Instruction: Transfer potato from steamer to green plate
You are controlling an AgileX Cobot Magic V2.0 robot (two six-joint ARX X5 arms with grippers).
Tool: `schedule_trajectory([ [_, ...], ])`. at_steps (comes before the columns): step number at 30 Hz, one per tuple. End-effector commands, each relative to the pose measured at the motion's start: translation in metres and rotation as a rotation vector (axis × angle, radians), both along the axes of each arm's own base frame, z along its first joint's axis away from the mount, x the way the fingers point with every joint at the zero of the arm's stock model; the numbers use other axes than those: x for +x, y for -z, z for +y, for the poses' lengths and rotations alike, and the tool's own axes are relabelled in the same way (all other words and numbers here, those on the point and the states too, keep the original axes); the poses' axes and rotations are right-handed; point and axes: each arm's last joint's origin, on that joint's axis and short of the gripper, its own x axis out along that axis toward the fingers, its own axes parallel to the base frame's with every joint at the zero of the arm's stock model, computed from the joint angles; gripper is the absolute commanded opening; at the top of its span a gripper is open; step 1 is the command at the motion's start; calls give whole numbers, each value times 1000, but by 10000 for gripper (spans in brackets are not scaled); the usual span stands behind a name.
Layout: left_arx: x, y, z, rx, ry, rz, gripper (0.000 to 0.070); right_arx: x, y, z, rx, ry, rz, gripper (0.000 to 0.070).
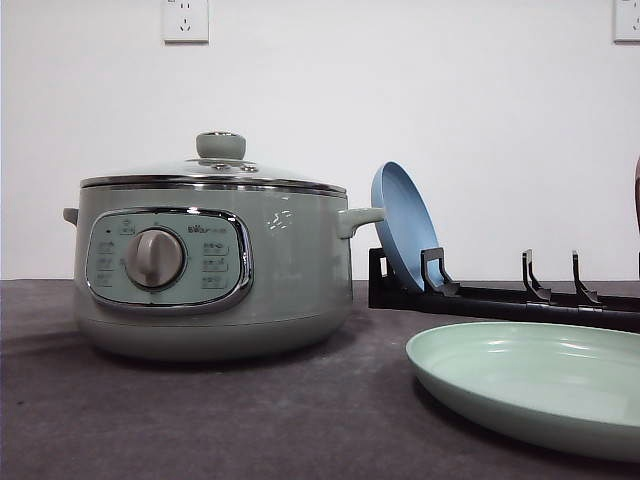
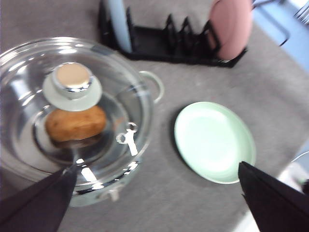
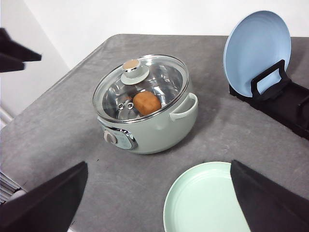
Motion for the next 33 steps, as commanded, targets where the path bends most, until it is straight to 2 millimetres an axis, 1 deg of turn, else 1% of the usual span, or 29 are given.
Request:
schedule_trajectory([
  [1,9,-7,-6,40,3,-20,700,0,-3,0,15,-1,-6,583],
  [4,28,-8,-18,106,-8,9,700,0,-3,0,15,-1,-7,583],
  [8,55,-3,-35,199,-35,42,700,0,-3,0,14,-1,-7,583],
  [15,101,16,-62,318,-35,80,700,0,-2,0,11,-2,-9,583],
  [19,124,29,-73,342,-37,77,700,0,-2,0,8,-3,-11,583],
  [27,153,51,-87,344,-25,47,700,0,-2,0,3,-4,-9,583],
  [33,164,66,-93,359,-21,75,700,0,-2,0,-4,-7,-12,583],
])
